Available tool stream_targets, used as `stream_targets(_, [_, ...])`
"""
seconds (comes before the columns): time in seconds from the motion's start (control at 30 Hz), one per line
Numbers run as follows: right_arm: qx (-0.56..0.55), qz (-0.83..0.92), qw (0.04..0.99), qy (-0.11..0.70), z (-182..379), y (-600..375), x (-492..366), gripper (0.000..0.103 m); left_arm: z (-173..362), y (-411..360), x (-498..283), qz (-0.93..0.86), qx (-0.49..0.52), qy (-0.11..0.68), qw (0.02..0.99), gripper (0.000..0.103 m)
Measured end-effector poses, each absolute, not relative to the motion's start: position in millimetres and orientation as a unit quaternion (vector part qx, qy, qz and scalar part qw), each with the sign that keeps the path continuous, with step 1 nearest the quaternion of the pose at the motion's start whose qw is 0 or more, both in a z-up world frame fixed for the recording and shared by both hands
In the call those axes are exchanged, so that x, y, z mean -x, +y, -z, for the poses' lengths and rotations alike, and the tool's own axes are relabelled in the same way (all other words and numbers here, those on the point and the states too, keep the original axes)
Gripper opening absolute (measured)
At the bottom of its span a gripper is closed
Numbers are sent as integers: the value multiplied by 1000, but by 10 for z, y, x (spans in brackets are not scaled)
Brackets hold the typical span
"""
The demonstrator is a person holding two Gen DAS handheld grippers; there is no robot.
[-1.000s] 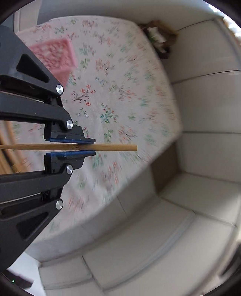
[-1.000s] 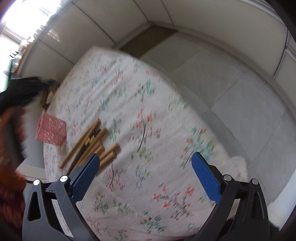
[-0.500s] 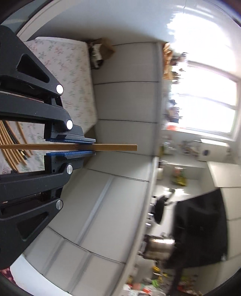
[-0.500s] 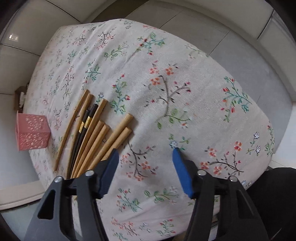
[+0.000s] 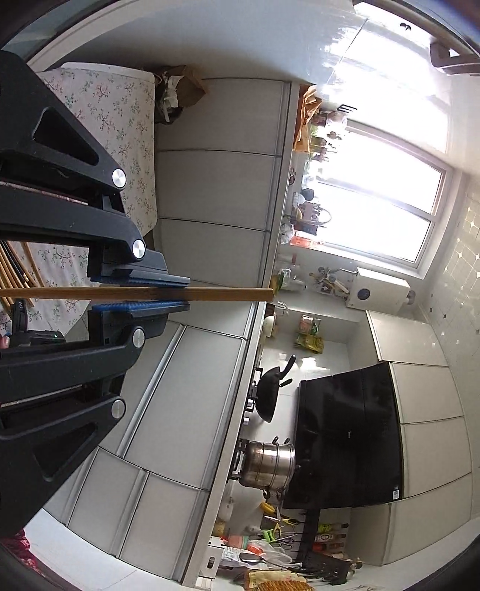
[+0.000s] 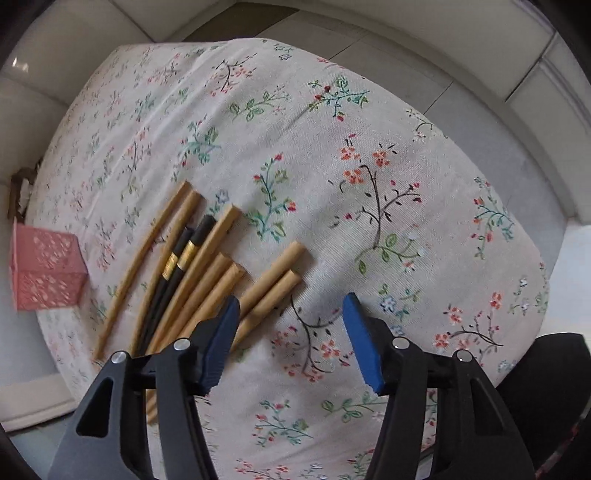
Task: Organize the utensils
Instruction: 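Lift the wooden chopstick upright with the left tool while the right tool grasps another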
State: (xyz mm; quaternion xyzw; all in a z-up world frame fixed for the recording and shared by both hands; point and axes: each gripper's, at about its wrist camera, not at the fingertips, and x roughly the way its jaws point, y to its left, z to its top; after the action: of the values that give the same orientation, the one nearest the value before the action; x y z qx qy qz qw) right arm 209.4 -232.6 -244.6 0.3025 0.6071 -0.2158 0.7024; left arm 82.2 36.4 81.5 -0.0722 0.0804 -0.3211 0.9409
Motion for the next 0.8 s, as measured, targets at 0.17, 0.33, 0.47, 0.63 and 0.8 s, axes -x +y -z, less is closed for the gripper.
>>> stream_targets(0.17, [-282, 208, 688, 636, 2459, -2231, -2130, 52, -818, 462, -818, 315, 79, 76, 943, 7])
stream_targets(0.33, [-310, 237, 653, 649, 2506, -2254, -2200, 62, -797, 492, -794, 316, 83, 72, 942, 7])
stream_targets(0.47, [-292, 294, 640, 648, 2519, -2103, -2318, 60, -791, 494, -800, 313, 82, 76, 943, 7])
stream_targets(0.63, [-273, 279, 680, 621, 2459, -1862, -2325, 20, -796, 544, -811, 312, 85, 82, 943, 7])
stream_targets(0.8, [-260, 207, 710, 621, 2412, -2112, -2297, 8, -810, 544, -814, 307, 88, 87, 944, 7])
